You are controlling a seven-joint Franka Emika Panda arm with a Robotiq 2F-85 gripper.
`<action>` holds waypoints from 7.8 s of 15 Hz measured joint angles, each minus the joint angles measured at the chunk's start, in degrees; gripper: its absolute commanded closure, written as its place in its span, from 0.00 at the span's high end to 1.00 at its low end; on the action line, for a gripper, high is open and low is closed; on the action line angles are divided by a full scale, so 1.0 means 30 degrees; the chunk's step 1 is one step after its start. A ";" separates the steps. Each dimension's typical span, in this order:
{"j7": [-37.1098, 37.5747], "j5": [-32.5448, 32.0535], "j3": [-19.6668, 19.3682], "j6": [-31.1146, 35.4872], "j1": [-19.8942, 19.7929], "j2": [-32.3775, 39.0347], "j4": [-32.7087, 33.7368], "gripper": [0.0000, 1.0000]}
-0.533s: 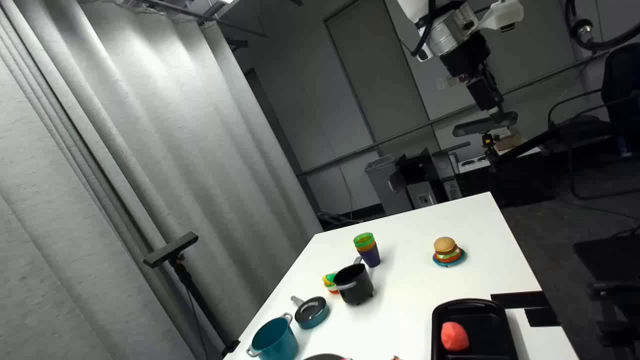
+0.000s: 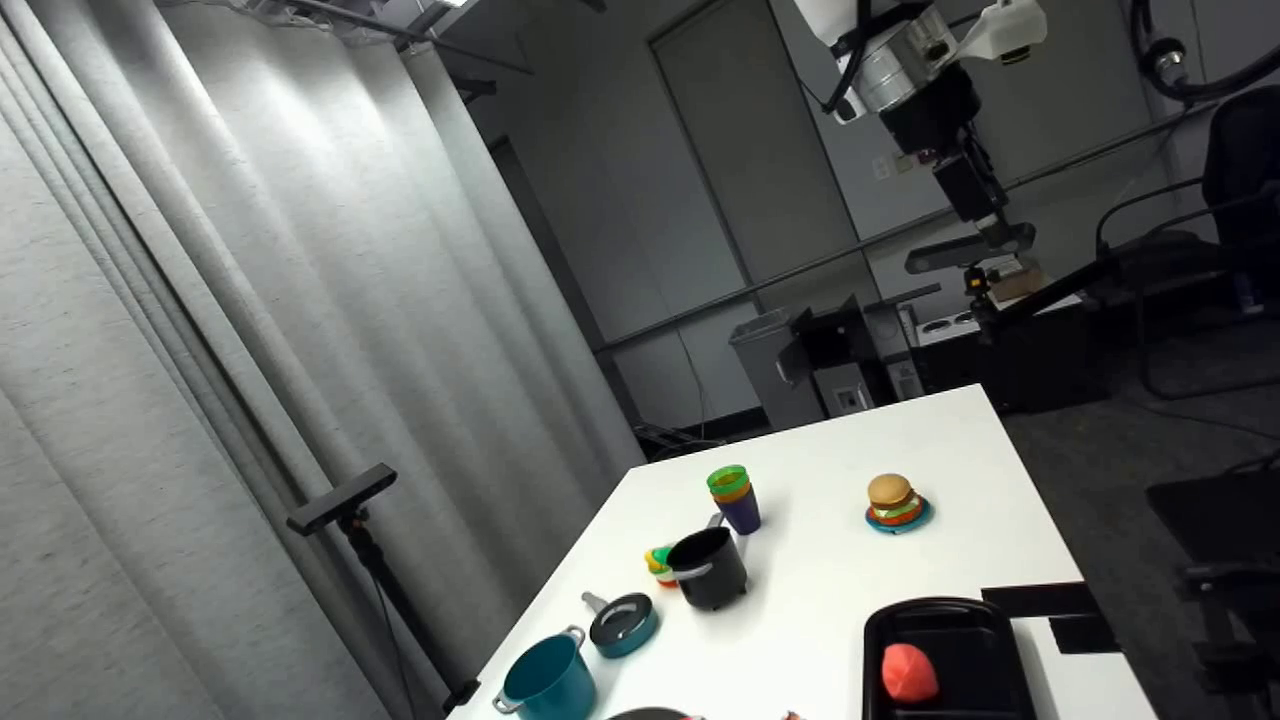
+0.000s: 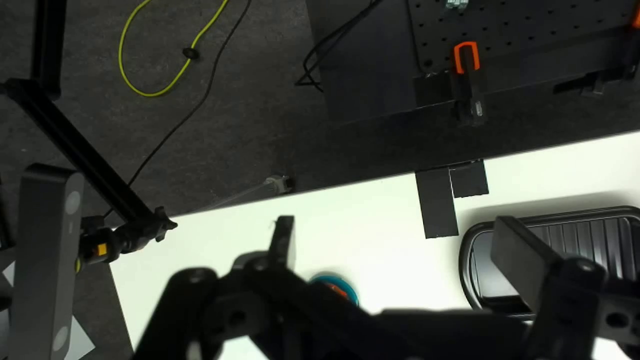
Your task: Put the plush toy on the tray in the box
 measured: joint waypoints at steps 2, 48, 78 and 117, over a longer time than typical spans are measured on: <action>0.0000 0.0000 0.0001 0.0000 0.0000 0.0000 0.0000 1.00; -0.2482 0.4376 0.0908 1.0302 0.5750 0.3371 -0.4570 1.00; -0.2081 0.5159 0.2676 1.4654 0.5785 1.3384 -0.0373 1.00; -0.0035 0.5639 0.1986 1.8052 0.5416 2.0263 0.2471 1.00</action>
